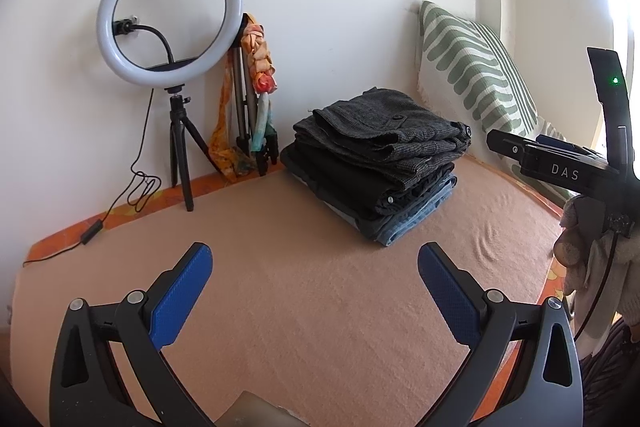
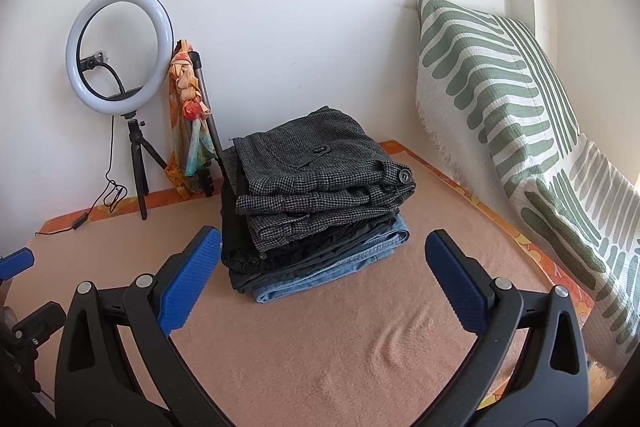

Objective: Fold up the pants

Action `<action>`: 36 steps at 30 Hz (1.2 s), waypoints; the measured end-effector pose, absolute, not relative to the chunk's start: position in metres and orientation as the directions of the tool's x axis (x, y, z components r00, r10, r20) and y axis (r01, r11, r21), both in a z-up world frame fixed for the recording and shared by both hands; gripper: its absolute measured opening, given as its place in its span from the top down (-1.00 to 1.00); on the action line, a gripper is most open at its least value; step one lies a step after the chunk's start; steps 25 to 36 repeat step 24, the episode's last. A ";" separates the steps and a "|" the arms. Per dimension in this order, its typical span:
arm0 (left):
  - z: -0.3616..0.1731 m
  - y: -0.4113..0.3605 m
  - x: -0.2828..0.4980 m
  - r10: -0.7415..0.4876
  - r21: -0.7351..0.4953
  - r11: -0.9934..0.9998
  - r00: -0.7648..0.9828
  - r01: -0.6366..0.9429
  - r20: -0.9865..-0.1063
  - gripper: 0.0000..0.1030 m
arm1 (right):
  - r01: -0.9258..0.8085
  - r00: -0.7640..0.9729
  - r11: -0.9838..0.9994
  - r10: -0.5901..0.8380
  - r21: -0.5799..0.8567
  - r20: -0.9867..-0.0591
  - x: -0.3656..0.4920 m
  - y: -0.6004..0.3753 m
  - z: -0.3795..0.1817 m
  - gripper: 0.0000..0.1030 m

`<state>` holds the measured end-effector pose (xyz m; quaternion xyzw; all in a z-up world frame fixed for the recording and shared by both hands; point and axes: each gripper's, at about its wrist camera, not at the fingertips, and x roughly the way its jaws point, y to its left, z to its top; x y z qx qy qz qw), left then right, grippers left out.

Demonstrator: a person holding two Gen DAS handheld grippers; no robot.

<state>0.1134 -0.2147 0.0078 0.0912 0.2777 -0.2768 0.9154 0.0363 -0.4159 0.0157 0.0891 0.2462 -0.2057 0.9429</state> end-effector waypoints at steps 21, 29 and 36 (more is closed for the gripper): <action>0.009 -0.212 0.114 -0.471 -0.012 0.827 0.680 0.562 -0.562 -0.98 | 0.418 0.798 0.905 -0.328 0.073 -0.505 0.040 -0.412 0.015 -1.00; 0.009 -0.213 0.112 -0.476 -0.012 0.822 0.675 0.570 -0.563 -0.98 | 0.413 0.799 0.908 -0.325 0.069 -0.505 0.042 -0.410 0.015 -1.00; 0.009 -0.213 0.112 -0.476 -0.012 0.822 0.675 0.570 -0.563 -0.98 | 0.413 0.799 0.908 -0.325 0.069 -0.505 0.042 -0.410 0.015 -1.00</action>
